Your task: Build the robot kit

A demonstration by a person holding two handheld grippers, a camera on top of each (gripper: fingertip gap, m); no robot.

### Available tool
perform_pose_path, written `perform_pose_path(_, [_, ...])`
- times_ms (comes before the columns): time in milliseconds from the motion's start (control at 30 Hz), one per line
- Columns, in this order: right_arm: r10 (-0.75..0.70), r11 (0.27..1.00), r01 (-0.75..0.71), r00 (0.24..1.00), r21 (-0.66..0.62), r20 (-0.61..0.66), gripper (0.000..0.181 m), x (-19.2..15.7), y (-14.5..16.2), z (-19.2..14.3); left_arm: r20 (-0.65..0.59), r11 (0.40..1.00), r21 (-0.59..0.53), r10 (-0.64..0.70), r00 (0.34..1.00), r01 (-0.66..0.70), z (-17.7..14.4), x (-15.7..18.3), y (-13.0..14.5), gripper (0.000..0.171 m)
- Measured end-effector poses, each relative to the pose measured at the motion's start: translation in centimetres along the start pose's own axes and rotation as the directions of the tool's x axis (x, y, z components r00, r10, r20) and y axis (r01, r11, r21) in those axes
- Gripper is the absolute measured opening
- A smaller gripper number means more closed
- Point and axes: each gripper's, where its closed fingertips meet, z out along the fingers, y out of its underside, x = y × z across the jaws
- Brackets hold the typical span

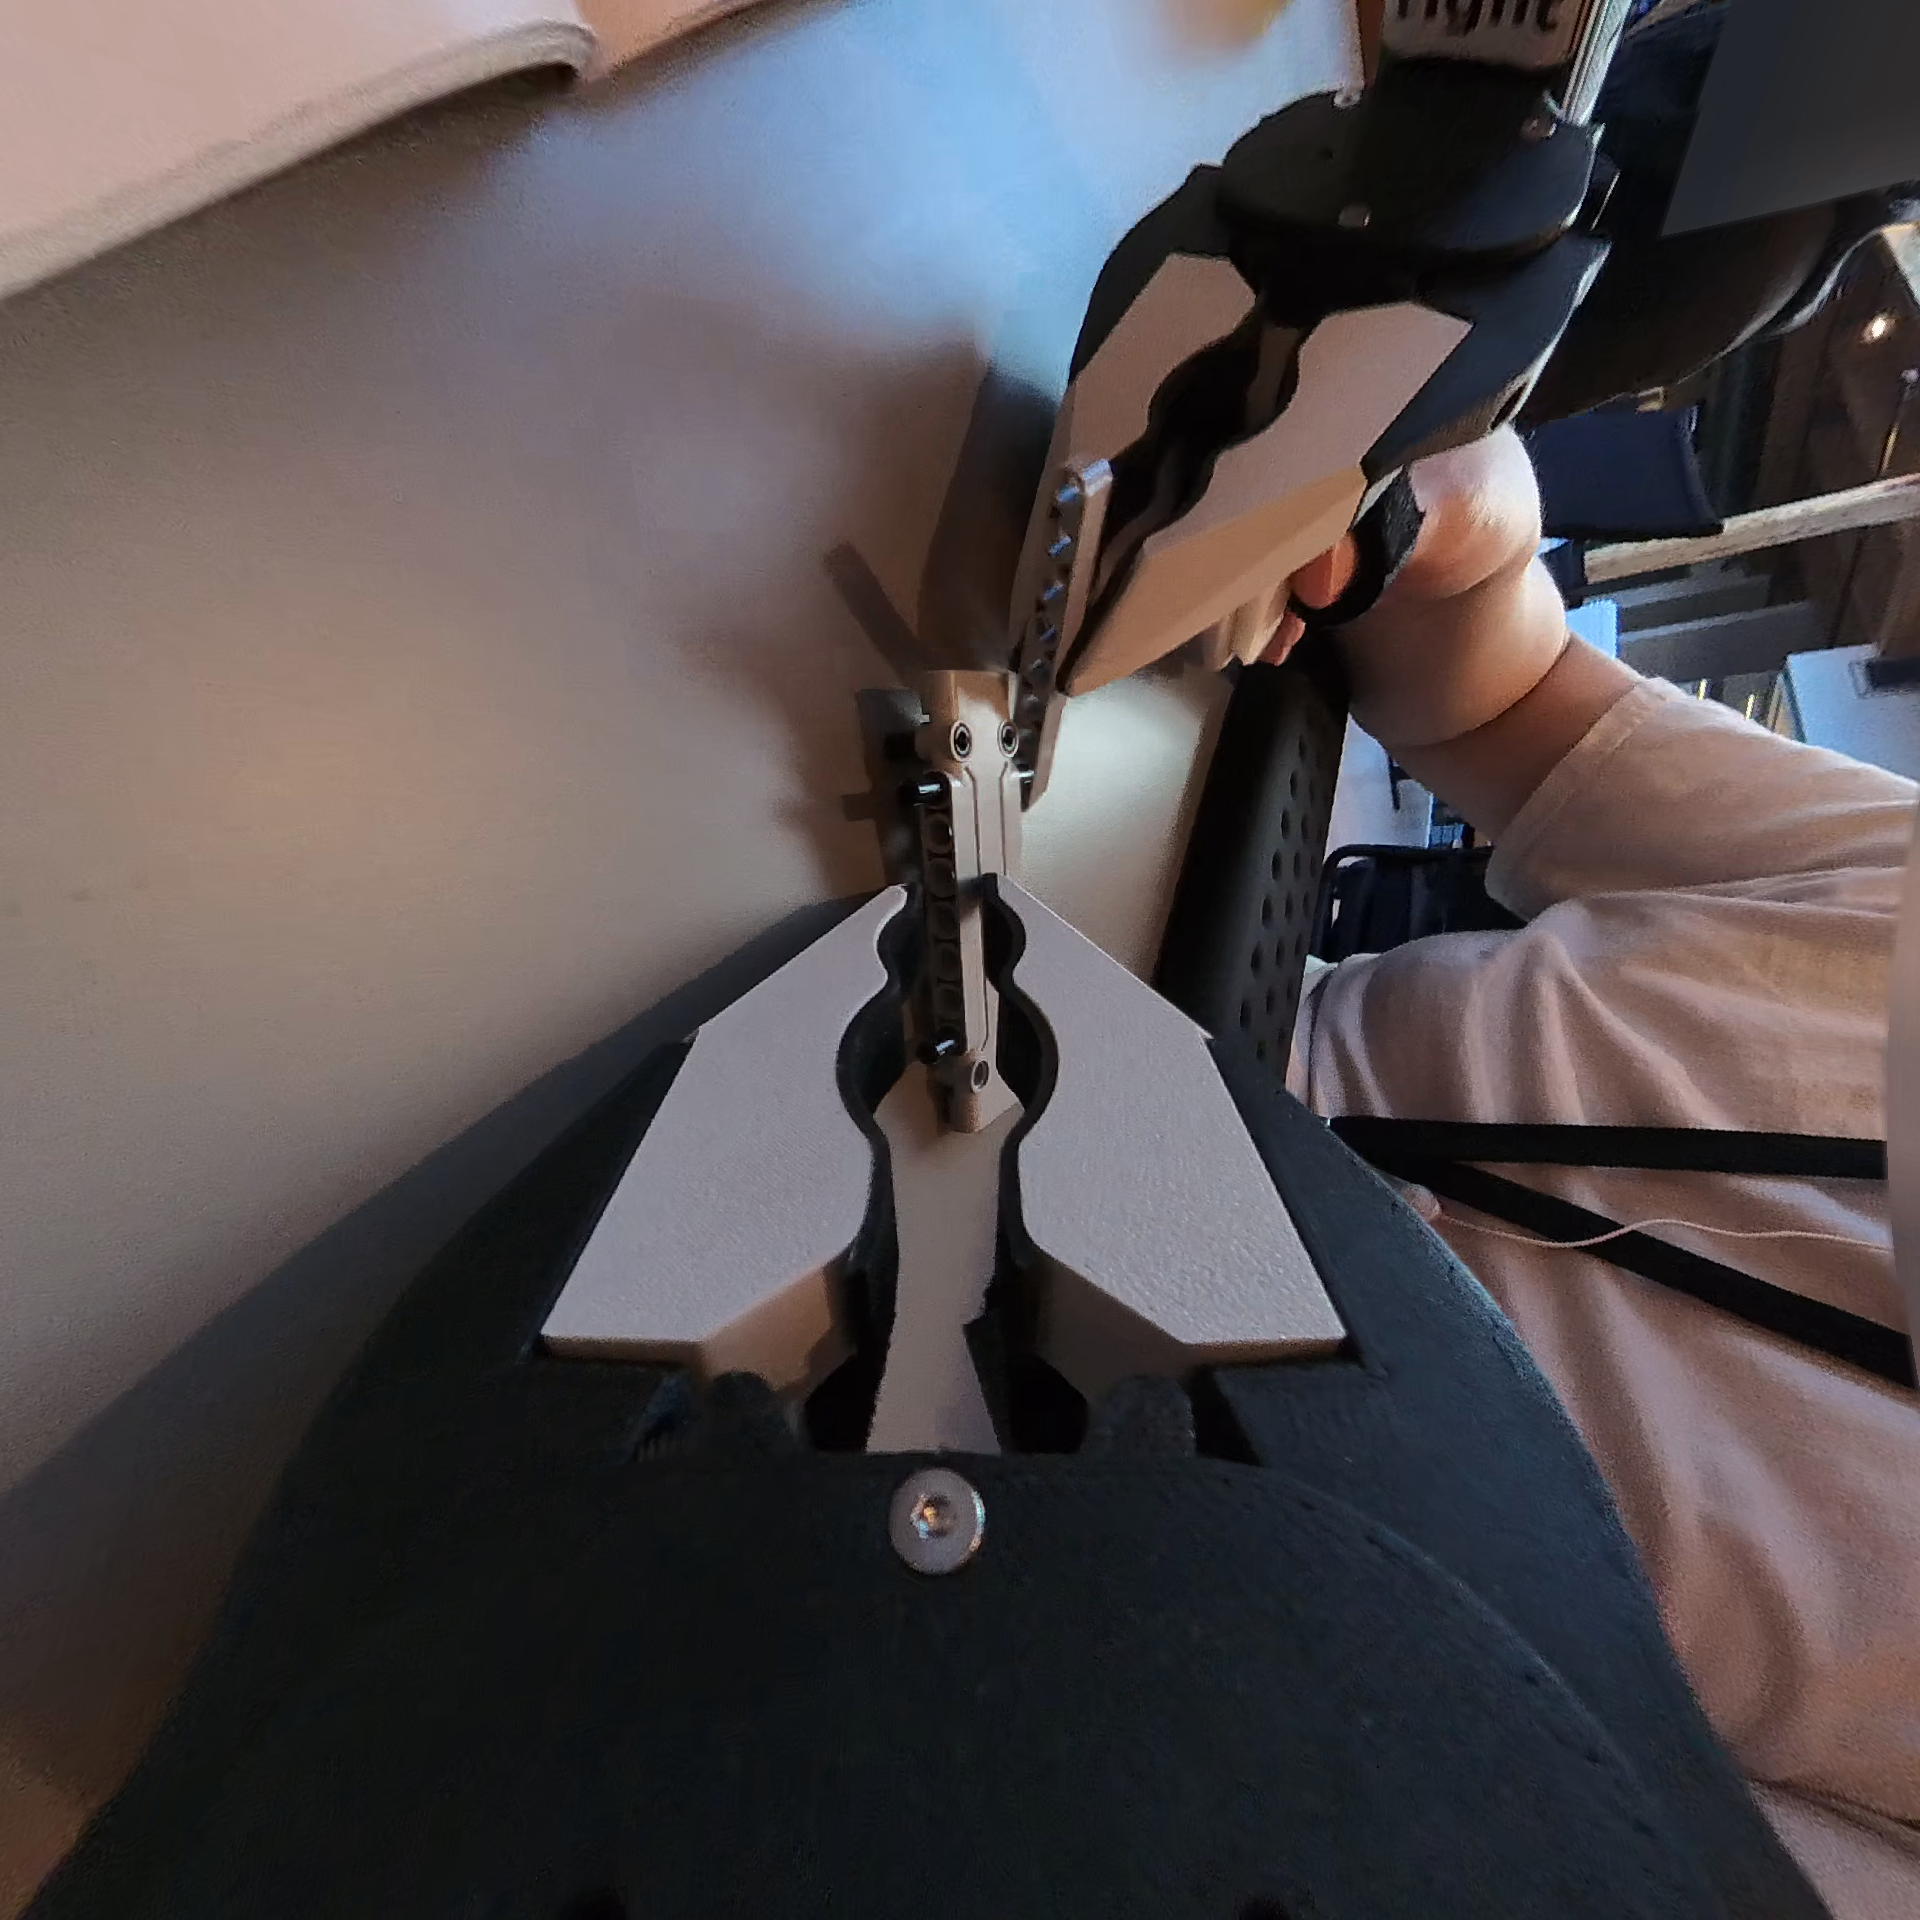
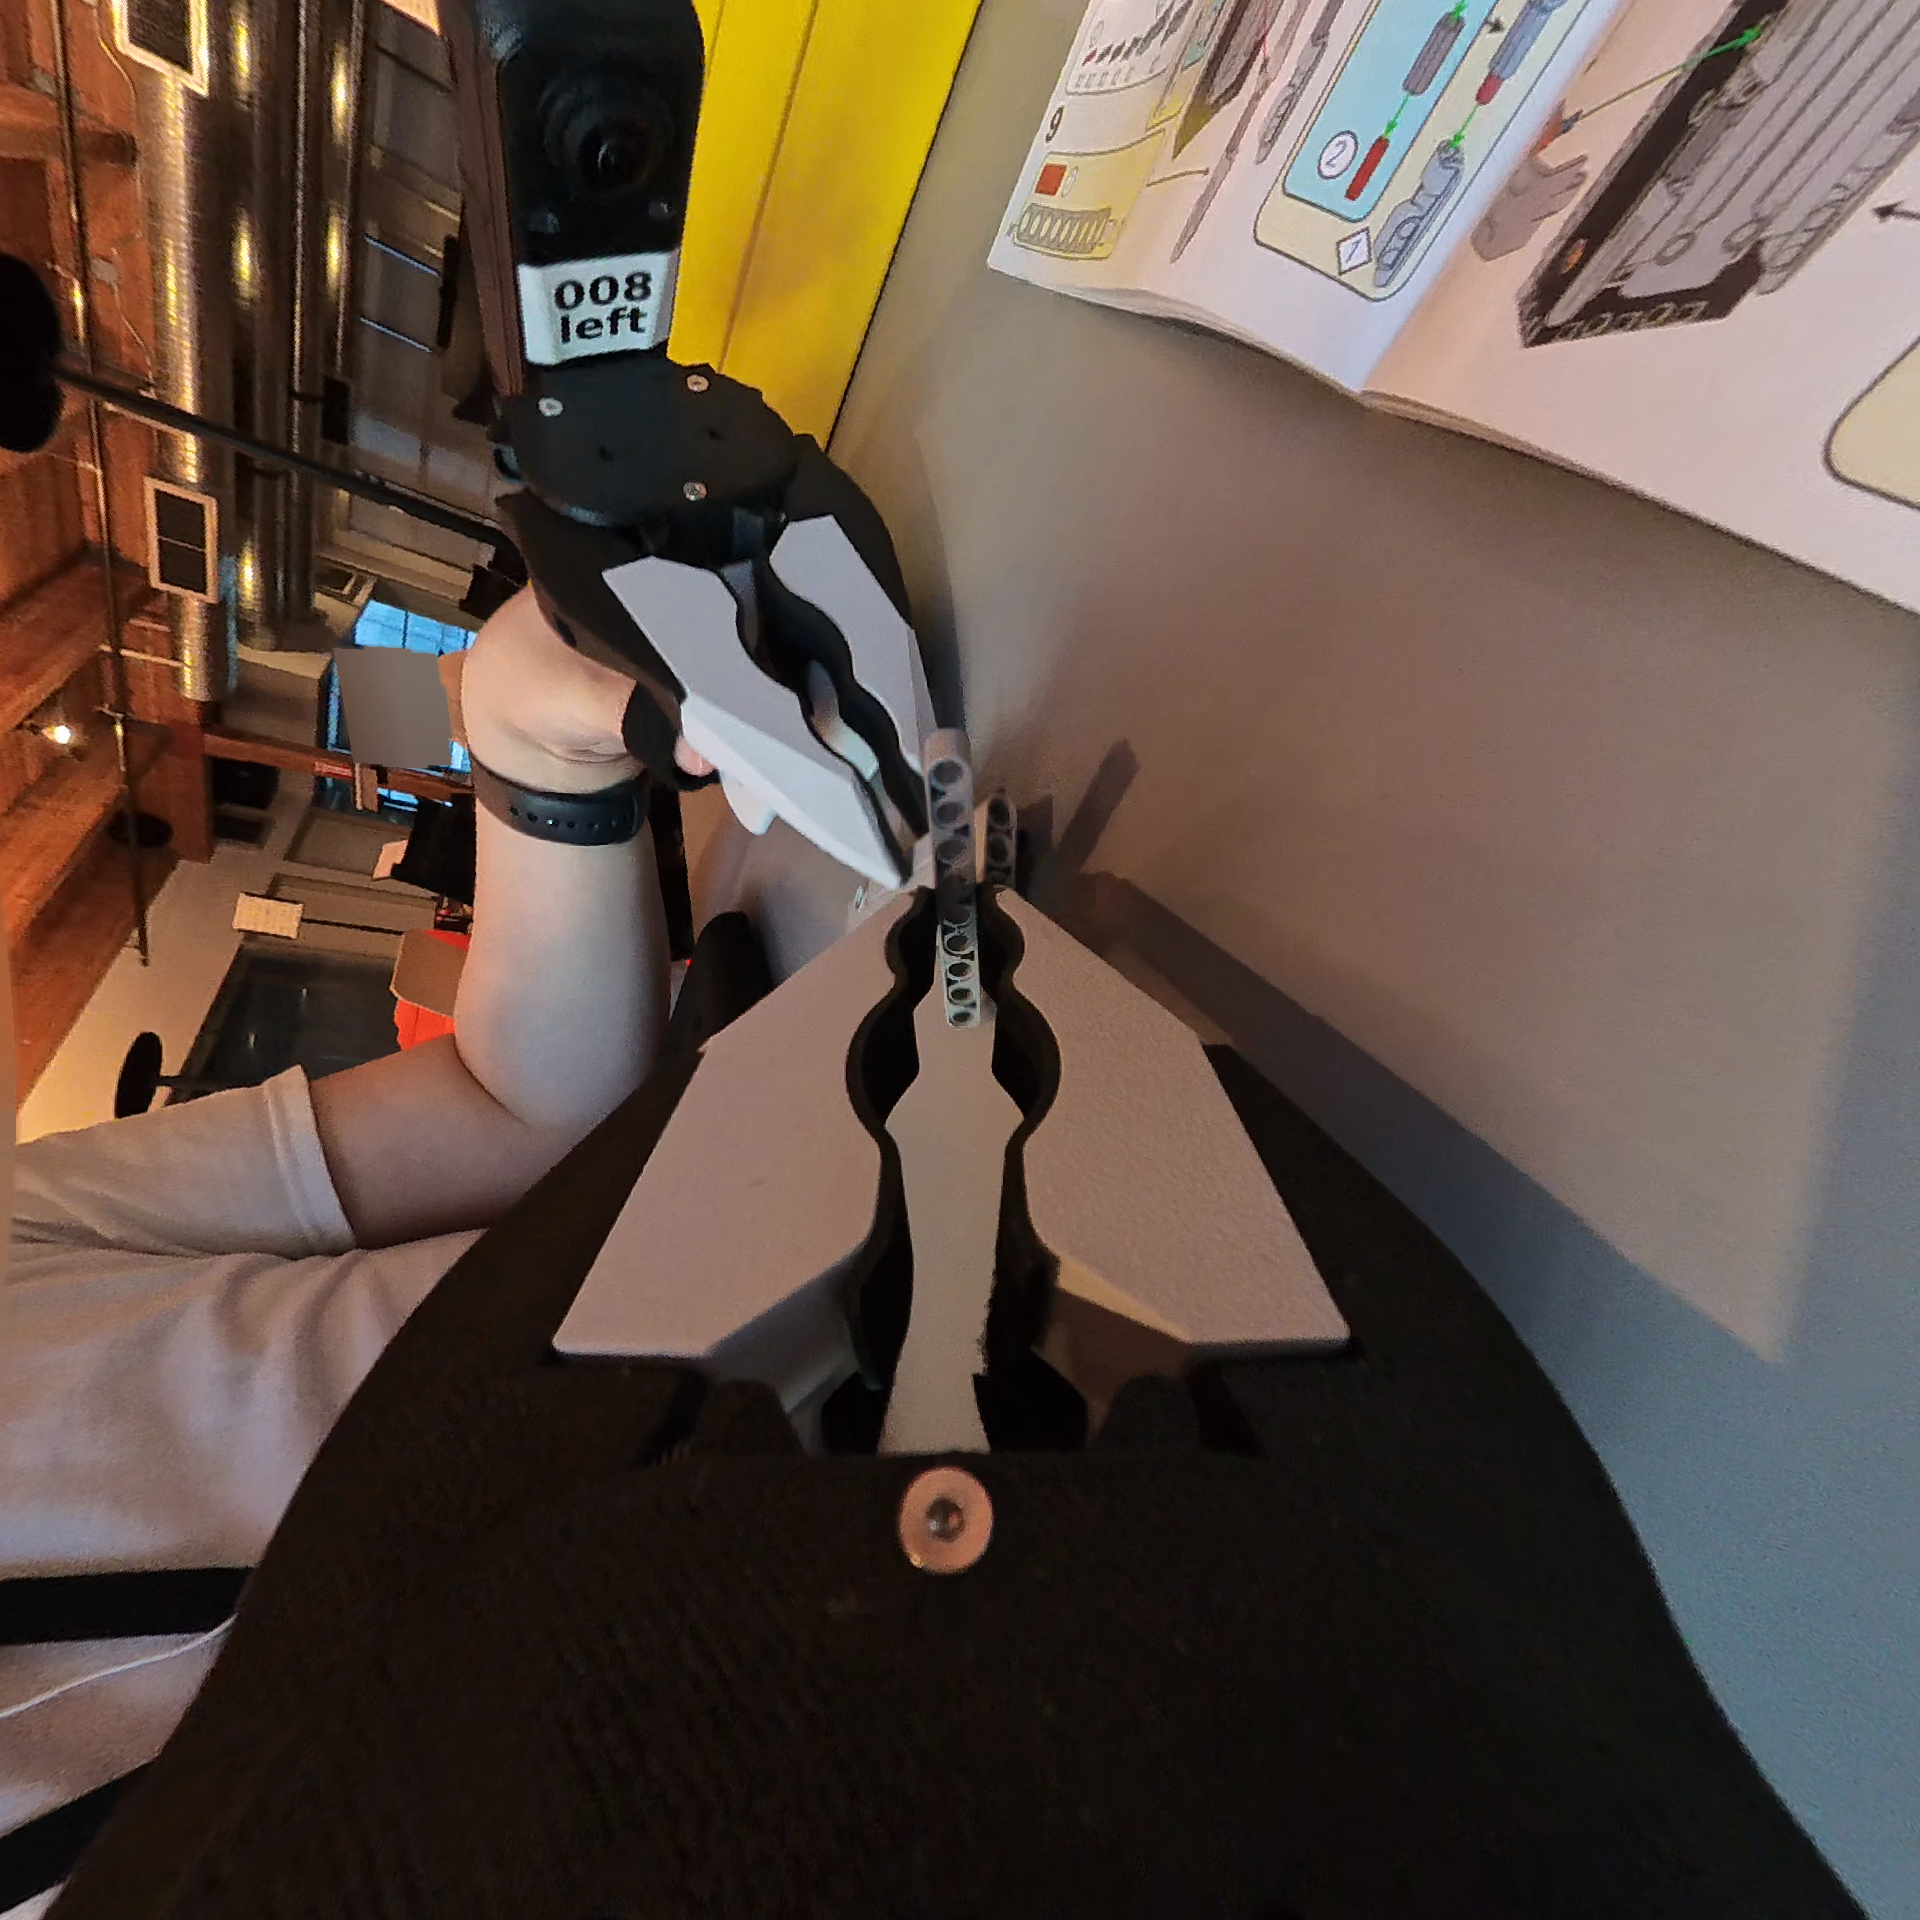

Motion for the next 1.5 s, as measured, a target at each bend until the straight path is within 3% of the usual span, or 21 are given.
perform_pose_path(367, [-0.035, 0.999, 0.035, 0.999, 0.017, -0.013, 0.006, 0.3, -0.1, -0.8, 0.039, 0.996, 0.037, 0.074, 0.996, -0.076, 0.3, 0.7, 0.1, 0.007])
perform_pose_path(533, [-0.006, 1.0, 0.006, 1.0, 0.03, -0.008, 0.006, 0.6, -0.3, -1.3, 0.011, 0.985, 0.142, 0.098, 0.995, -0.098, -1.3, 2.0, -0.9, 0.006])
perform_pose_path(667, [0.021, 1.0, -0.021, 0.999, 0.014, 0.045, 0.006, -0.5, 0.0, -0.6, -0.037, 0.95, 0.292, 0.124, 0.992, -0.108, -3.1, 4.5, -3.7, 0.006])
perform_pose_path(900, [0.132, 0.95, -0.185, 0.968, 0.253, 0.212, 0.006, -2.6, -3.4, -1.1, -0.012, 0.953, 0.286, 0.106, 0.994, -0.099, -1.0, 7.8, -6.6, 0.007])
perform_pose_path(1000, [0.161, 0.924, -0.238, 0.952, 0.299, 0.261, 0.006, -2.8, -4.0, -2.0, 0.038, 0.953, 0.283, 0.102, 0.994, -0.108, -0.6, 7.7, -7.4, 0.007])
perform_pose_path(1100, [0.158, 0.922, -0.237, 0.952, 0.307, 0.261, 0.006, -2.6, -4.0, -2.4, -0.041, 0.93, 0.357, 0.112, 0.993, -0.09, -1.2, 8.8, -8.4, 0.006])
perform_pose_path(1233, [0.126, 0.924, -0.194, 0.968, 0.329, 0.216, 0.006, -2.2, -4.0, -2.9, 0.016, 0.861, 0.497, 0.113, 0.993, -0.107, -3.5, 7.5, -8.9, 0.006])
perform_pose_path(1367, [0.059, 0.93, -0.107, 0.988, 0.353, 0.144, 0.006, -1.8, -4.5, -3.5, 0.064, 0.721, 0.68, 0.122, 0.99, -0.133, -6.9, 6.1, -8.3, 0.006])
perform_pose_path(1500, [-0.023, 0.93, -0.044, 0.984, 0.365, 0.177, 0.006, -3.9, -5.6, -4.2, -0.16, 0.535, 0.843, 0.147, 0.976, 0.058, -10.8, 6.6, -7.6, 0.005])
